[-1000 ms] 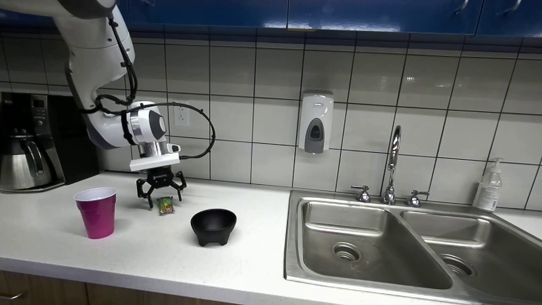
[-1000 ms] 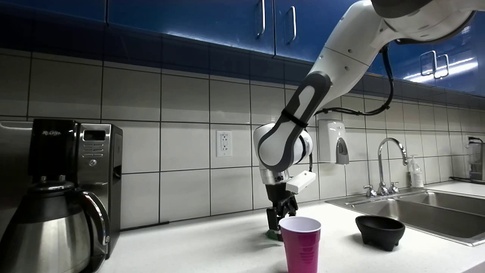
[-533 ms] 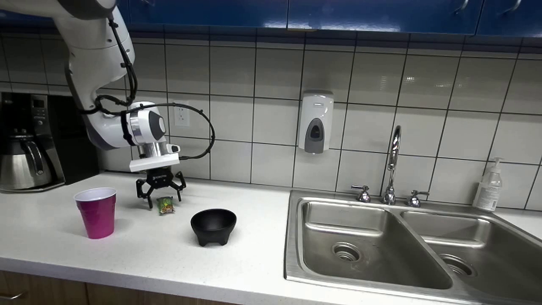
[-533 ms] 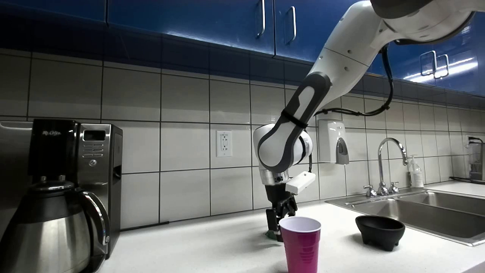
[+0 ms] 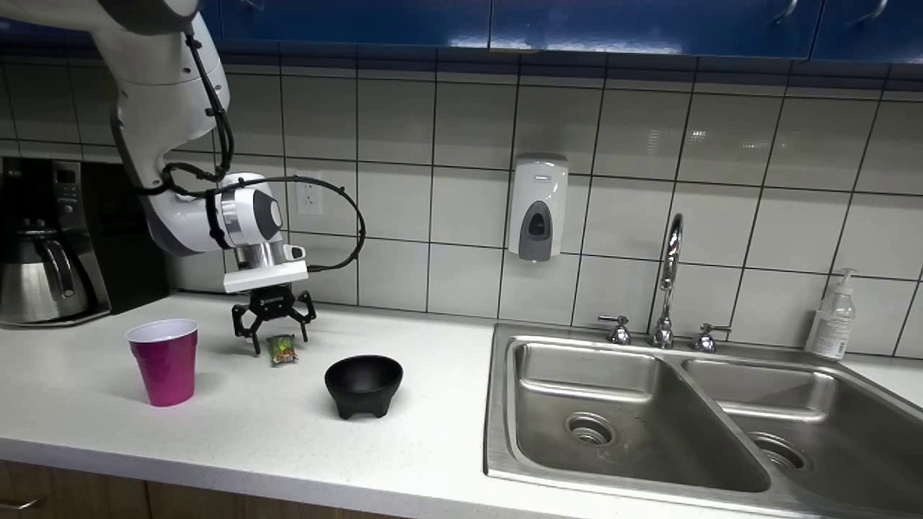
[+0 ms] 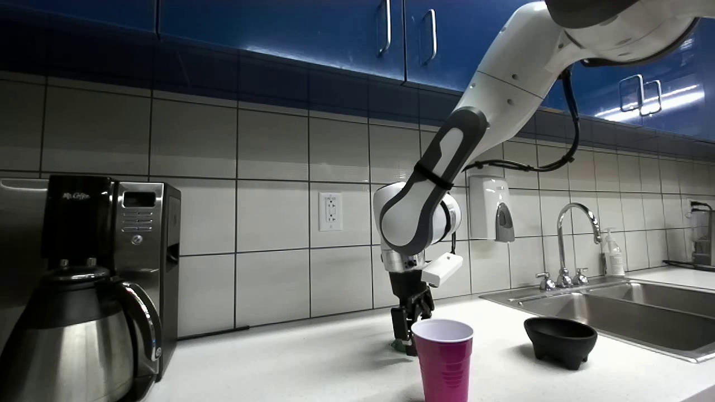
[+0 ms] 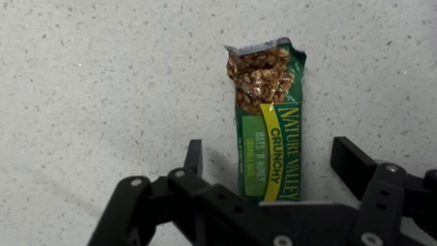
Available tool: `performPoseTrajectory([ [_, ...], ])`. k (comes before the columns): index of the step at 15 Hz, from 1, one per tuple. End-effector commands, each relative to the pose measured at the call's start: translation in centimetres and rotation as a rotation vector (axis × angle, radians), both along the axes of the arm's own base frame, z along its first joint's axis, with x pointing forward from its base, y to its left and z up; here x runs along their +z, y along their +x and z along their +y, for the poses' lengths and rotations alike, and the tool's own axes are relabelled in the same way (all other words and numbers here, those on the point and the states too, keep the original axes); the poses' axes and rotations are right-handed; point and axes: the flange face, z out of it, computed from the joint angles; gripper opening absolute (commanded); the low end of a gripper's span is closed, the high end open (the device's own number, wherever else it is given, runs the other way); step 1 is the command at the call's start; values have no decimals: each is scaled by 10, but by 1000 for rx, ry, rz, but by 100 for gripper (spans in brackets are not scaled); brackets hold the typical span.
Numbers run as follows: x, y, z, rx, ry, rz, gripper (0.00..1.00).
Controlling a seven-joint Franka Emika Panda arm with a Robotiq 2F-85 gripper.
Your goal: Put the chocolate bar inside the black bowl
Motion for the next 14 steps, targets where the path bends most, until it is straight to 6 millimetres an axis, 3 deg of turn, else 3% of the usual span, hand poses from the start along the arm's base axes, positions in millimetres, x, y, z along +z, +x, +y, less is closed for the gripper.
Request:
performPoseTrajectory([
  [1,-4,6,-4,26,26,16,66],
  [7,-2,7,-4,43,40,19,19],
  [14,16,8,-12,36,45,-23,18],
])
